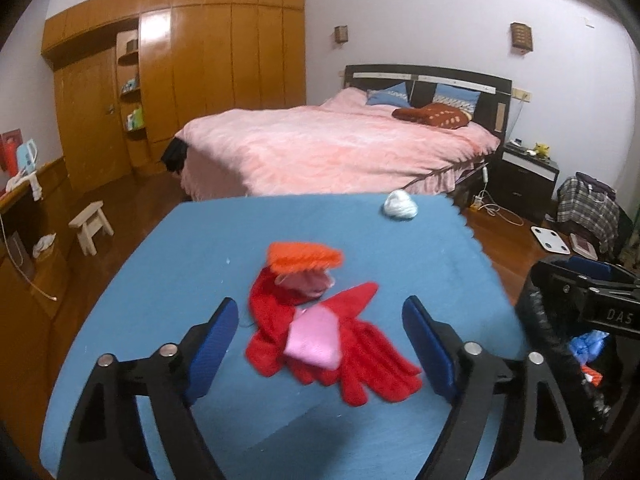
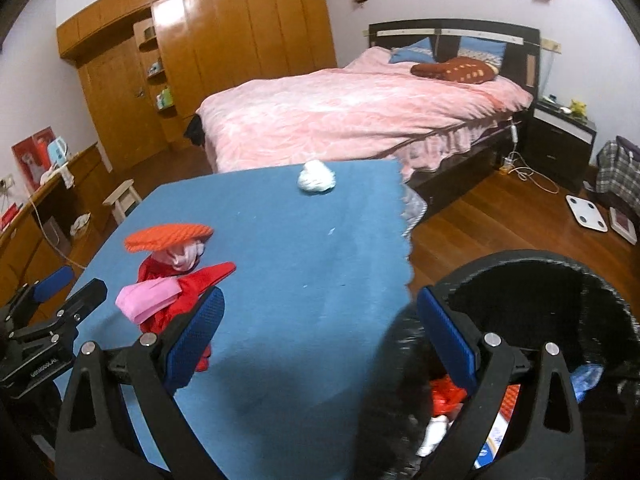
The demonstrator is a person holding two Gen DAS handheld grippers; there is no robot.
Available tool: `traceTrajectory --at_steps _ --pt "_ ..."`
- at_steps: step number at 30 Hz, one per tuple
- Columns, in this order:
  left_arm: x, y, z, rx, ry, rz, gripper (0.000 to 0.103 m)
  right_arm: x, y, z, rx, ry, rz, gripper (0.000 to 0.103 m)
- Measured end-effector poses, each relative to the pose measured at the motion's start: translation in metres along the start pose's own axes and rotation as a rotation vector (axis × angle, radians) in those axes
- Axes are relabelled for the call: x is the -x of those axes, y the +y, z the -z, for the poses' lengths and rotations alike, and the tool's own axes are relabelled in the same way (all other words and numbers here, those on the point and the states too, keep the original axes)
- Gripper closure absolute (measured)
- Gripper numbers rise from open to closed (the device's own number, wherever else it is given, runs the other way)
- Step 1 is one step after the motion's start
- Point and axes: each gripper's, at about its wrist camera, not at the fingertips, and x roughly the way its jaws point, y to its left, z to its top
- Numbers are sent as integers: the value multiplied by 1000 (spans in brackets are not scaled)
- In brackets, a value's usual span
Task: Collect trash
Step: 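Move both tools back over the table toward the red gloves, then grasp the pink cloth with the left tool and lift it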
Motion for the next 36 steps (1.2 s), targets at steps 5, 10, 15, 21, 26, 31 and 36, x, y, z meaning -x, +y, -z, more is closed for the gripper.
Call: traceTrajectory --at_steps 5,10,15,21,26,31,36 --pt "-14 12 9 34 40 5 32 -17 15 6 22 32 -8 9" --pt "-23 18 18 46 59 12 38 -29 23 11 35 49 -7 9" --pt "-34 20 20 66 78 24 44 -37 26 14 42 62 -4 9" --pt "-47 16 20 71 98 41 54 -44 26 16 47 80 -1 9" --pt "-54 12 21 66 112 62 68 -49 25 17 47 93 2 9" --pt "-56 11 23 70 119 76 76 -52 28 17 52 98 -1 9" --pt "-48 16 22 85 101 76 82 -55 34 16 59 99 -13 9"
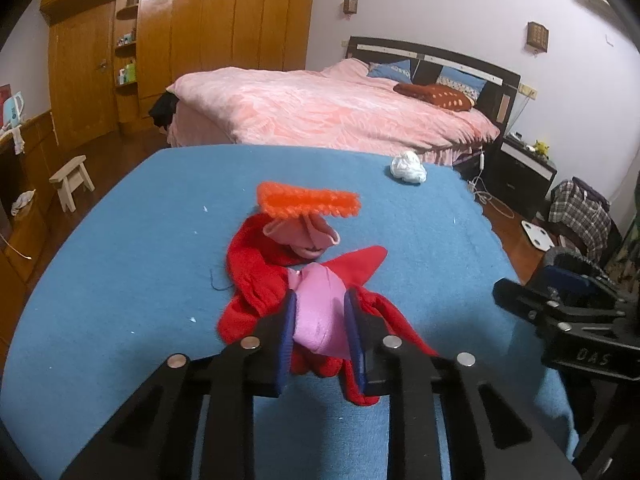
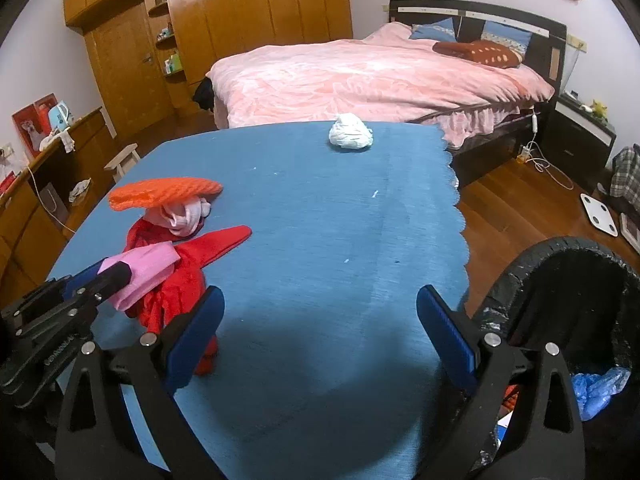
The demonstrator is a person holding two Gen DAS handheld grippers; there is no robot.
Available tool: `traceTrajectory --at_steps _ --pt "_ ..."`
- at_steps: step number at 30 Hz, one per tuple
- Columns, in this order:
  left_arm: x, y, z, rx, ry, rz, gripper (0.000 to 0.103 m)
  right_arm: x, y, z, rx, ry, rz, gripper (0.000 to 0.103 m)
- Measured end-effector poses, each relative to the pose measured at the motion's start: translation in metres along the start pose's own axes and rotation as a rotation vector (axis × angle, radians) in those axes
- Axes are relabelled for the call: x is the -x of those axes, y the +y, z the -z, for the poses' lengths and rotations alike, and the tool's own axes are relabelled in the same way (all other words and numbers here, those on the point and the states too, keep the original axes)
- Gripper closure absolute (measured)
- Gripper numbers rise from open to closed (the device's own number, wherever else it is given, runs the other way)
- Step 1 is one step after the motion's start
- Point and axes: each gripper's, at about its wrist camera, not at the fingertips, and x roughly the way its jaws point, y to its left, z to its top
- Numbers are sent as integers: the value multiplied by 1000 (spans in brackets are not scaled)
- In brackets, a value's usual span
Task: Collect trash
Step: 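Grasp the pink cloth with the left tool and lift it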
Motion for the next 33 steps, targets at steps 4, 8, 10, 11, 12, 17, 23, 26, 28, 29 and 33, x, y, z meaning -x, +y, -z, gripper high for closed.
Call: traceTrajectory --at_steps 4,8,10,11,12,17,23,26,28,29,33 --pt "14 9 -4 19 -27 3 84 -2 7 -1 8 -4 -14 9" --pt "25 17 -5 17 -51 -18 84 -5 18 -1 15 -6 -42 9" --pt "28 24 -6 17 -57 -30 84 -7 25 -1 22 -8 -56 9" --pt "29 27 -5 21 -57 -37 84 -9 30 -1 28 -9 -68 9" --pt "30 30 -4 24 -57 -42 84 -10 33 -1 32 -8 -75 9" --pt "27 45 2 30 -30 -66 84 -24 55 -1 61 16 -102 9" --pt "21 49 8 37 -10 -37 67 -28 57 2 78 27 -73 9" --pt "15 44 8 28 -4 -22 59 -28 47 2 57 31 -52 9" --pt "8 40 8 21 5 -10 55 -28 39 2 46 32 -36 9" --pt "3 38 8 16 13 -3 52 -28 37 2 45 33 -31 9" --pt "-11 35 10 12 46 17 51 -28 30 2 42 32 -18 9"
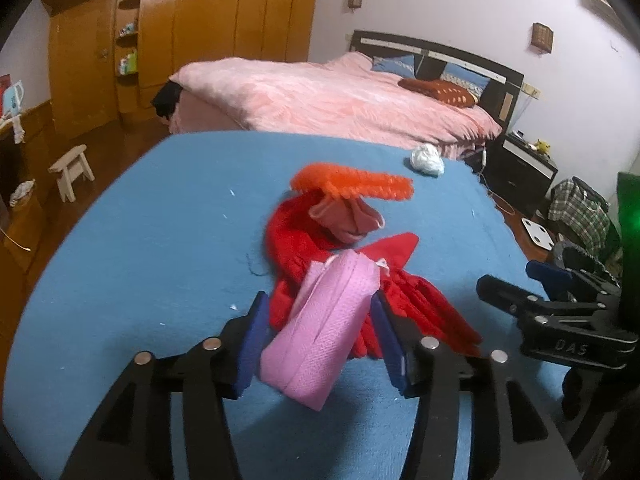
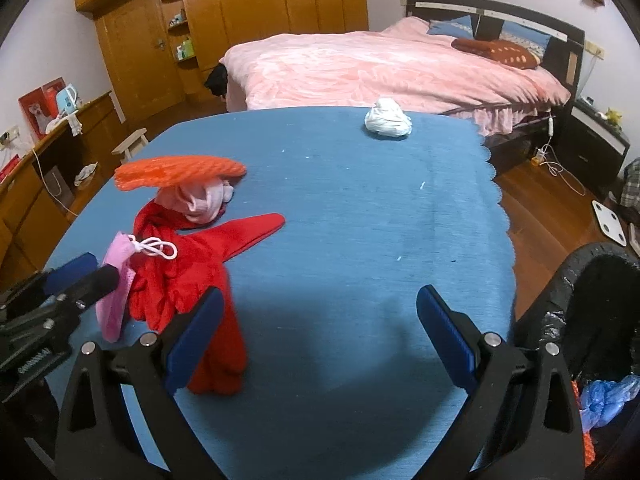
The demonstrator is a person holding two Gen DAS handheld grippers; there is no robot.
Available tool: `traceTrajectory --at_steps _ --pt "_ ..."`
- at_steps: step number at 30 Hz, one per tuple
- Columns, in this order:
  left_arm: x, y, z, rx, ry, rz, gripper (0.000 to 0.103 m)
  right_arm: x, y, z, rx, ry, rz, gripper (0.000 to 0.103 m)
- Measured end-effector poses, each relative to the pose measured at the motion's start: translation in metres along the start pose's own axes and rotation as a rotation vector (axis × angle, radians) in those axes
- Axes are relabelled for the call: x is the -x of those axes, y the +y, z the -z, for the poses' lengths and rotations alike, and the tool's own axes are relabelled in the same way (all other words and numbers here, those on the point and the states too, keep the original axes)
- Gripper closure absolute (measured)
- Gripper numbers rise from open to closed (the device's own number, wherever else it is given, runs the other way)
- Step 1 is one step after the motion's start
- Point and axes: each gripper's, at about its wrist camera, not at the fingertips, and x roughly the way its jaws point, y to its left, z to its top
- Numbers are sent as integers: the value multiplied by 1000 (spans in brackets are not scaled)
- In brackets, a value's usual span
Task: Collect trash
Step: 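Grasp the pink cloth with the left tool and lift it, then hold the pink cloth in the left tool while the right tool grasps the orange knitted item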
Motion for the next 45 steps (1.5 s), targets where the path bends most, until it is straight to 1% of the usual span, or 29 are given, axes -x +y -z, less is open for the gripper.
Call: traceTrajectory --at_steps 1,2,3,4,5,6,11,14,19,24,26,27,28,30,32,34,35,37,41,45 --pt "-3 -1 1 -4 11 6 53 0 -1 0 0 1 0 9" --pt "-4 -2 1 -7 13 10 64 0 -1 0 1 1 -1 9" --pt "-5 -3 2 -13 17 15 71 0 -1 0 3 0 -2 9" --pt "-4 -3 2 -14 16 17 74 0 -1 0 5 0 -2 9" --pt "-3 -2 2 -12 12 20 81 0 0 0 7 1 -4 9" --pt "-1 -2 2 -8 9 22 85 -1 0 1 7 2 -8 9" --pt "16 7 -2 26 -27 21 85 -3 9 1 19 4 -25 9" --pt "27 16 -4 48 -54 2 85 -5 16 1 24 7 -44 9" --pt "28 32 -3 61 -52 -65 85 -12 37 -1 50 20 -69 9" --pt "31 40 0 60 -51 -91 85 -22 54 -4 60 41 -91 9" --pt "31 42 0 62 -53 -96 85 -29 61 -6 72 62 -92 9" --pt "31 43 1 65 -54 -97 85 -30 63 -6 77 71 -98 14" --pt "32 44 1 68 -54 -97 85 -33 66 -5 84 84 -111 22" --pt "33 44 2 73 -55 -97 85 -39 71 -4 98 113 -129 28" --pt "33 45 2 77 -55 -96 85 -39 73 -3 106 113 -133 37" --pt "33 45 2 80 -54 -93 85 -37 74 -3 111 112 -161 58" --pt "33 44 2 82 -54 -92 85 -36 74 -3 115 112 -171 63" --pt "34 44 3 84 -53 -88 85 -33 76 -2 126 117 -204 80" --pt "36 40 3 79 -53 -86 85 -26 74 -3 116 113 -227 86" --pt "39 38 2 78 -55 -86 85 -8 67 -9 87 77 -238 89"
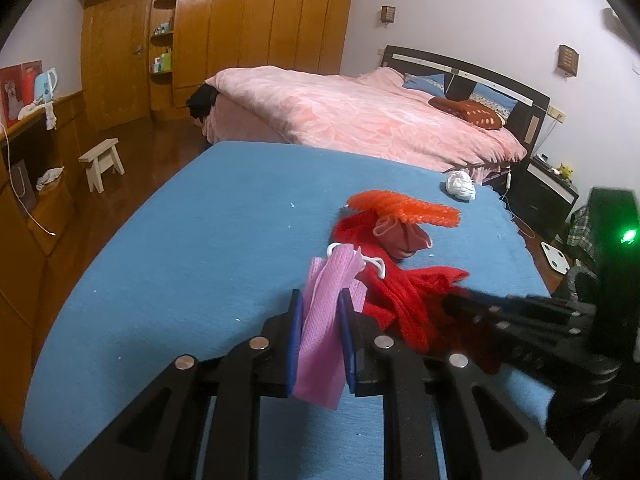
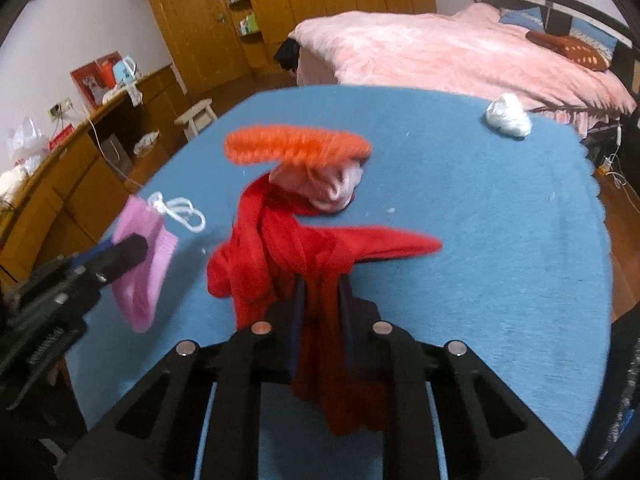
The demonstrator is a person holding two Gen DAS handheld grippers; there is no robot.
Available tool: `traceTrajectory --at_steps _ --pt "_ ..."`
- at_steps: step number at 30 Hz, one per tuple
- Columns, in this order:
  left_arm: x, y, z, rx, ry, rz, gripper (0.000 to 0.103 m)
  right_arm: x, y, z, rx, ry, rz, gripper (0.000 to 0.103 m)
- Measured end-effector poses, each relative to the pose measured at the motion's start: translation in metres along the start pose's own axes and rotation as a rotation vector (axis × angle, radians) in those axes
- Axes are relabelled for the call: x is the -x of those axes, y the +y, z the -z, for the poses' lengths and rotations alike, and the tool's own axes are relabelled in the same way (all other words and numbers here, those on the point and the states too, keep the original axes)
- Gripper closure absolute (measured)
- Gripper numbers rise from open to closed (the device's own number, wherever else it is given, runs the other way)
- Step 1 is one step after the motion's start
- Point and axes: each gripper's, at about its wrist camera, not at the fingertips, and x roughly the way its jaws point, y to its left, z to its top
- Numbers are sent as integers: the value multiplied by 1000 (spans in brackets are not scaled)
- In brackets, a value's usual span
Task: Collect trash
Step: 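Hold the pink cloth in the left tool while the right tool grasps the orange knitted item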
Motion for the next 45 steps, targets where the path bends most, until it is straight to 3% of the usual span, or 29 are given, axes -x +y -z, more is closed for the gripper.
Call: traceTrajectory --at_steps 3,7,13,15,22,28,35,41,45 --pt "2 -2 -2 -2 -3 1 85 17 -2 -5 -2 -35 -10 96" --pt "8 -8 -6 -10 -15 7 85 37 -7 -10 -6 -73 -20 96" --pt "11 -13 -9 -18 -23 7 85 34 -13 -13 6 -61 7 91" --pt "10 -11 -10 -13 -23 5 85 30 -13 -13 0 -57 13 75" --pt "7 6 -24 4 -49 -40 85 20 -3 -33 13 -98 21 40" --pt "3 22 -41 18 -73 -77 85 2 13 -65 16 -119 -10 36" --pt "-5 33 -46 29 -70 -83 85 -30 20 -80 16 -72 16 37" --pt "-12 34 -42 41 -50 -79 85 -42 22 -69 39 -19 23 56" --pt "-13 33 -41 42 -45 -74 85 -38 21 -67 50 -14 -4 76"
